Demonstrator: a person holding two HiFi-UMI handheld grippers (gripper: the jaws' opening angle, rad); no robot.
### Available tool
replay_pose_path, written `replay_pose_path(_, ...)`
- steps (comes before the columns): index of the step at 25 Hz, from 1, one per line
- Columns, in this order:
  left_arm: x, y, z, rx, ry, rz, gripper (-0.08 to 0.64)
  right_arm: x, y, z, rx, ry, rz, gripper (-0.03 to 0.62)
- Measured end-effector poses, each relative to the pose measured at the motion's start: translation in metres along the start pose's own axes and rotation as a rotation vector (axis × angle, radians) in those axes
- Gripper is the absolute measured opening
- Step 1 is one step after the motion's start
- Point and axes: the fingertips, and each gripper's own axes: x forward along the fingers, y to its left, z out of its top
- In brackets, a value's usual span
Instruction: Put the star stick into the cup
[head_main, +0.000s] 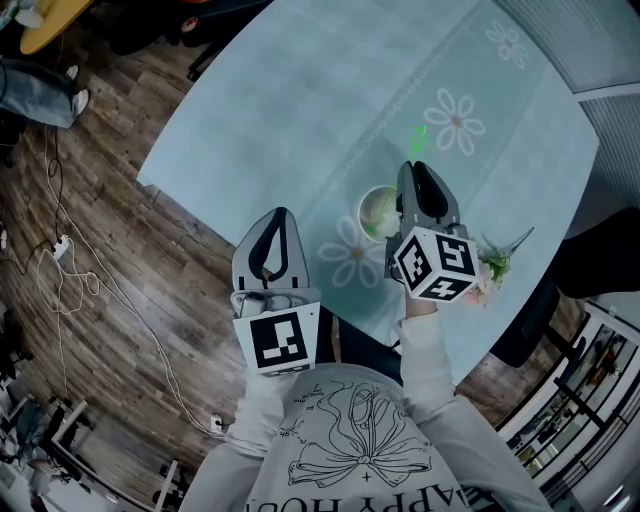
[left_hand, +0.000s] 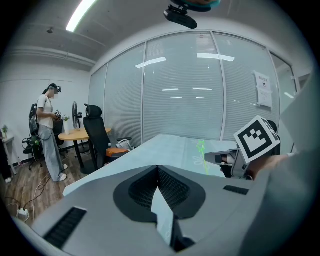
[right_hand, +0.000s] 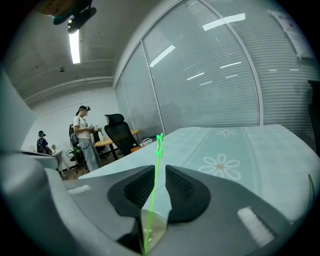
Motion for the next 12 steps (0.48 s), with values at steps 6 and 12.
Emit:
replay_pose_path(6,-0.005,0.004,0.018,0.001,-0.039,0.001,0.006,-0.015,0.006,0.018,-0.001,-0.041,-0.003,0.077)
replay_pose_path(12,-0.015,0.001,0.044,-0.012,-0.093,0.001,0.006,-0.044,0.017,0.053,-0.007,-0.115,0.027,0.077)
